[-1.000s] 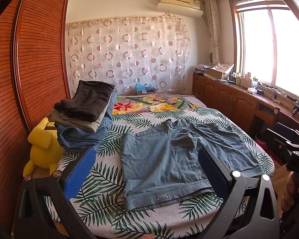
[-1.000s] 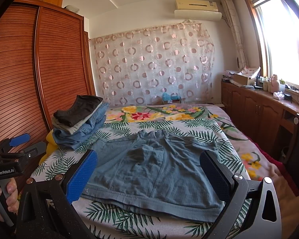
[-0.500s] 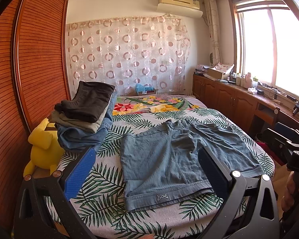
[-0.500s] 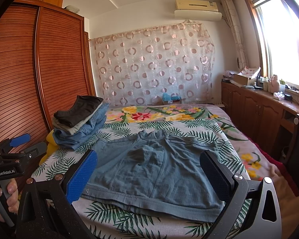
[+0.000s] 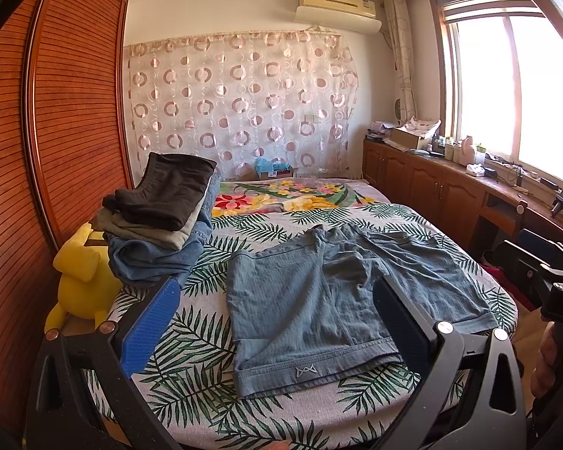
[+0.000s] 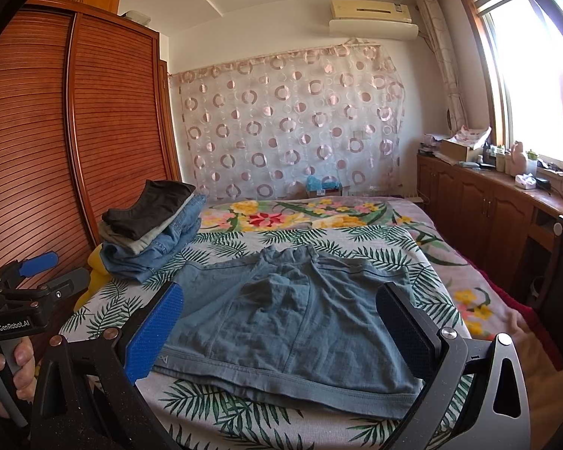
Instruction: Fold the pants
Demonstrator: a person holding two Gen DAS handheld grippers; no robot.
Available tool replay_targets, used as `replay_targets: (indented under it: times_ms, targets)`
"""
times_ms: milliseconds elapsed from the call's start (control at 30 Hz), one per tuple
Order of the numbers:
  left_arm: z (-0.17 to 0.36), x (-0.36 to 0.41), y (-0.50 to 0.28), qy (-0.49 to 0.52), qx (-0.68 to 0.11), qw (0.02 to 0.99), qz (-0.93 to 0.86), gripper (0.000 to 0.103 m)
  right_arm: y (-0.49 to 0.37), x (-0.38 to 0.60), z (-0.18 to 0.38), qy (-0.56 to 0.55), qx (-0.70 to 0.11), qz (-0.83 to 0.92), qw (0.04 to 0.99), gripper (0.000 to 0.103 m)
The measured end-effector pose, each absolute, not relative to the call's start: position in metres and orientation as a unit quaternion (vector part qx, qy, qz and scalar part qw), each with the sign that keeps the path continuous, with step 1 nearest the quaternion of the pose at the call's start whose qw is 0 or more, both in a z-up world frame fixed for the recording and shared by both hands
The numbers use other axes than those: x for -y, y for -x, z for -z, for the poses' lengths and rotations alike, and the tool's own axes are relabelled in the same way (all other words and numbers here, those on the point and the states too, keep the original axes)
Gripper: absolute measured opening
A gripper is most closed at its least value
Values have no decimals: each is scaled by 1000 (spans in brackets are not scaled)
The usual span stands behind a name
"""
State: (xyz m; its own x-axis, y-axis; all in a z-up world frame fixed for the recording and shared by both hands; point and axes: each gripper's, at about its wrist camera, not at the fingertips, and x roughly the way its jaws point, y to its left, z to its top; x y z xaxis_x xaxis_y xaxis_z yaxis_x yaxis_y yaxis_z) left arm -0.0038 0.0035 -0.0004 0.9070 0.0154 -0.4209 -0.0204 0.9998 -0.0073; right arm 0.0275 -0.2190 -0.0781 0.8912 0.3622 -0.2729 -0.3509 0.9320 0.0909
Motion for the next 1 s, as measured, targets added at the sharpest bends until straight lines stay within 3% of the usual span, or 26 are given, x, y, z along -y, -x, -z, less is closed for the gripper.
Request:
replay_targets:
  times_ms: [500,1000]
  targets:
    - [4,-6,1,6,-229,973,-10,103,-30,219,81,-19,-151,-184,971,102]
    - [54,-22,-25,9,-293,956,-12,103,-53,231,101,-5,-207,-171,963,102]
